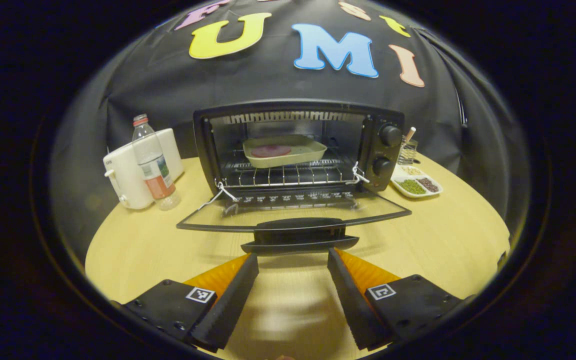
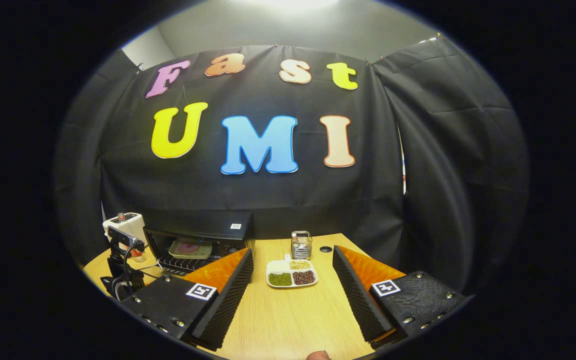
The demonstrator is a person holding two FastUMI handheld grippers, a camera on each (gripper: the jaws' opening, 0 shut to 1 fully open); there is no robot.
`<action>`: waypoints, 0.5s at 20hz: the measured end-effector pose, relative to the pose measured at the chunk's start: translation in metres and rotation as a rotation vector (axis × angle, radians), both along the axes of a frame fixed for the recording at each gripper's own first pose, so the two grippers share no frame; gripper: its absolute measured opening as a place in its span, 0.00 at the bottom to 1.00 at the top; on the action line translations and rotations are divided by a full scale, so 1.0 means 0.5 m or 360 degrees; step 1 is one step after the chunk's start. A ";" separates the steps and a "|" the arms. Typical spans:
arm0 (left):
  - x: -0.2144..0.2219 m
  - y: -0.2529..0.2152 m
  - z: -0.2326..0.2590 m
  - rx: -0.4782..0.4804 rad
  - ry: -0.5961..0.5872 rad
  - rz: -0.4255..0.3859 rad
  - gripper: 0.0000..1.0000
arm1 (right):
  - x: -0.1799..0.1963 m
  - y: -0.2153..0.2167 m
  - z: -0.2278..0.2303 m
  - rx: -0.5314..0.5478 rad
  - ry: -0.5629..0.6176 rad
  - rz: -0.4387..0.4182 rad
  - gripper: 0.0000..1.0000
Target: Open the electric oven with the left hand, put the food in, and close the electric oven.
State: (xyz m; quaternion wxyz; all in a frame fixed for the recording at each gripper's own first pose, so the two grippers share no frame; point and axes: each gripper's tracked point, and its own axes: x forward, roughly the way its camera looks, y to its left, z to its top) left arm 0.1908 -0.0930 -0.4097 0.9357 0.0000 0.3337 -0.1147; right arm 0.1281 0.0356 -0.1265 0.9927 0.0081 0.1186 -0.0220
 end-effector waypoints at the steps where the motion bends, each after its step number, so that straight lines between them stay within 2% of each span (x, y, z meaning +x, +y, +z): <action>1: 0.000 0.001 0.010 -0.0005 -0.0016 0.0003 0.95 | 0.001 0.004 -0.001 0.0009 0.0003 0.0009 0.97; 2: 0.003 0.002 0.021 -0.0011 -0.0029 0.0008 0.99 | 0.003 0.007 -0.001 0.0015 0.0002 0.0019 0.97; 3: 0.007 0.002 0.030 -0.0020 -0.0045 0.0014 0.95 | 0.006 0.009 0.000 0.0014 -0.0002 0.0026 0.97; 4: 0.011 0.003 0.038 -0.0027 -0.0060 0.0020 0.99 | 0.009 0.009 0.000 0.0010 -0.0006 0.0029 0.97; 6: 0.017 0.006 0.059 -0.0036 -0.0097 0.0031 0.99 | 0.010 0.011 0.001 0.0008 -0.0006 0.0038 0.97; 7: 0.021 0.006 0.070 -0.0036 -0.0120 0.0032 0.95 | 0.012 0.011 0.001 0.0008 -0.0008 0.0038 0.97; 10: 0.036 0.007 0.100 -0.0032 -0.0193 0.0025 0.95 | 0.017 0.006 -0.005 0.0017 0.0001 0.0025 0.97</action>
